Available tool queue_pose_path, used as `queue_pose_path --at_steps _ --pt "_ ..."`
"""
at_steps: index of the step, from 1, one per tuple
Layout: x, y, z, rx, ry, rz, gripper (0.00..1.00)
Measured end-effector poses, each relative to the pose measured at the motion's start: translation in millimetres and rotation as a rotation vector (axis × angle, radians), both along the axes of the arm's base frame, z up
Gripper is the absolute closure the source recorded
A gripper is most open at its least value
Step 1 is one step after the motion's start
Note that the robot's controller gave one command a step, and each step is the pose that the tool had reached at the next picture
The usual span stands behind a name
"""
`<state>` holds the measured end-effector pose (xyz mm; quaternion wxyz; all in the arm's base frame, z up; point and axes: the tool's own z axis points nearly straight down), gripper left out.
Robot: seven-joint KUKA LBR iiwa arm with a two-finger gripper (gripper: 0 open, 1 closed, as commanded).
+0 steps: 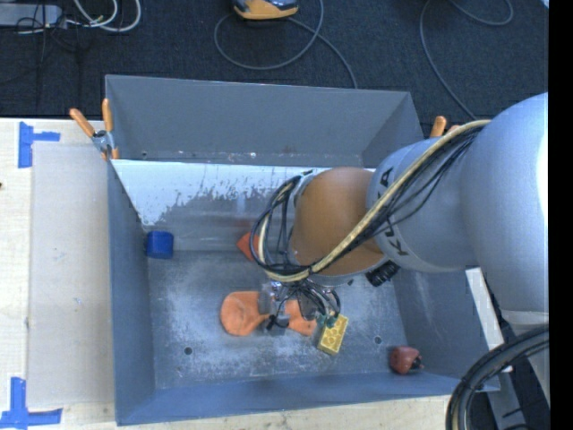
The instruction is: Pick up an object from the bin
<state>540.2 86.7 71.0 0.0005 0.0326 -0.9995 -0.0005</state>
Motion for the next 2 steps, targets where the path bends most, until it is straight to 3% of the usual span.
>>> queue_pose_path --at_steps 2 --pt "-1.5 -0.3 7.7 -0.001 0.004 -0.001 1.00"
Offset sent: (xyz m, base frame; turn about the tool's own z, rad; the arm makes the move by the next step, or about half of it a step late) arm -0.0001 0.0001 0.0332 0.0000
